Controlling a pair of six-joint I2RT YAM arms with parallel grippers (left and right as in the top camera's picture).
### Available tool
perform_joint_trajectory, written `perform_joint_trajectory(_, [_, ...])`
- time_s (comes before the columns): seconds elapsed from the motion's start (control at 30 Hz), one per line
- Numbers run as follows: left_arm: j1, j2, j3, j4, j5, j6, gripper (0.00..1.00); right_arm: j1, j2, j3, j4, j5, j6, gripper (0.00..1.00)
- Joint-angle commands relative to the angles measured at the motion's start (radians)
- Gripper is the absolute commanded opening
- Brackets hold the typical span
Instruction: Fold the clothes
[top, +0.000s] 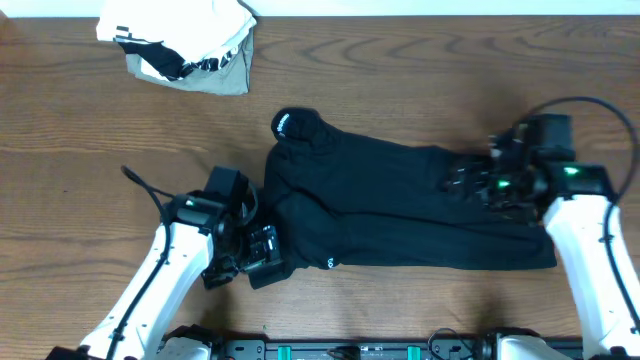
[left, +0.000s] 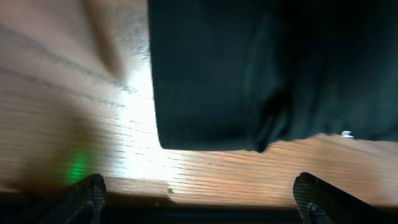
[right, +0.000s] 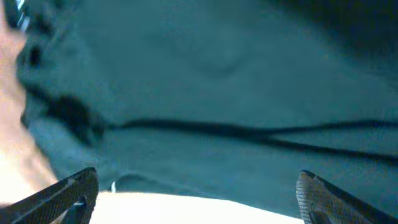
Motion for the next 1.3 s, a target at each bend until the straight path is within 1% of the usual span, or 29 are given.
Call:
perform_joint_trajectory(0.0, [0.005,-0.009,-0.045,0.021,-0.014,-0.020,0.98,0.131,0.005,0.011,0.027,-0.031,0.014,0.99])
perform_joint_trajectory(0.07, [0.005,-0.009,-0.063,0.037,-0.028,-0.022,0.98,0.195,0.005,0.011,0.058,-0.031,0.039,0.99])
perform_joint_trajectory(0.17, [0.005,-0.009,-0.085,0.037,-0.094,-0.058,0.98,0.276,0.005,0.011,0.108,-0.018,0.042,0.99])
perform_joint_trajectory(0.33, [0.005,-0.009,-0.116,0.066,-0.092,-0.058,0.98,0.379,0.005,0.011,0.152,0.094,0.040,0.99])
perform_joint_trajectory(0.43, [0.006,-0.008,-0.128,0.092,-0.092,-0.078,0.98,0.428,0.009,0.011,0.166,0.157,0.030,0.99])
perform_joint_trajectory(0.5, [0.018,-0.003,-0.129,0.108,-0.092,-0.084,0.98,0.463,0.022,0.011,0.170,0.200,0.029,0.99])
perform_joint_trajectory(0.6, [0.056,0.011,-0.129,0.121,-0.092,-0.084,0.98,0.506,0.054,0.011,0.178,0.208,-0.003,0.99])
perform_joint_trajectory(0.7, [0.111,0.035,-0.129,0.129,-0.092,-0.071,0.98,0.560,0.099,0.011,0.192,0.238,-0.017,0.99])
perform_joint_trajectory(0.8, [0.157,0.066,-0.129,0.131,-0.091,-0.031,0.98,0.613,0.146,0.011,0.205,0.303,-0.014,0.99])
perform_joint_trajectory(0.87, [0.177,0.085,-0.129,0.134,-0.090,-0.015,0.98,0.649,0.173,0.011,0.220,0.313,-0.015,0.99])
perform_joint_trajectory(1.07, [0.207,0.132,-0.129,0.163,-0.083,-0.010,0.98,0.728,0.214,0.011,0.240,0.318,-0.014,0.99])
perform_joint_trajectory(1.17, [0.208,0.161,-0.129,0.177,-0.074,-0.007,0.98,0.763,0.219,0.011,0.230,0.364,-0.014,0.99])
perform_joint_trajectory(1.27, [0.208,0.190,-0.129,0.195,-0.016,-0.008,0.98,0.796,0.220,0.011,0.228,0.396,-0.016,0.99])
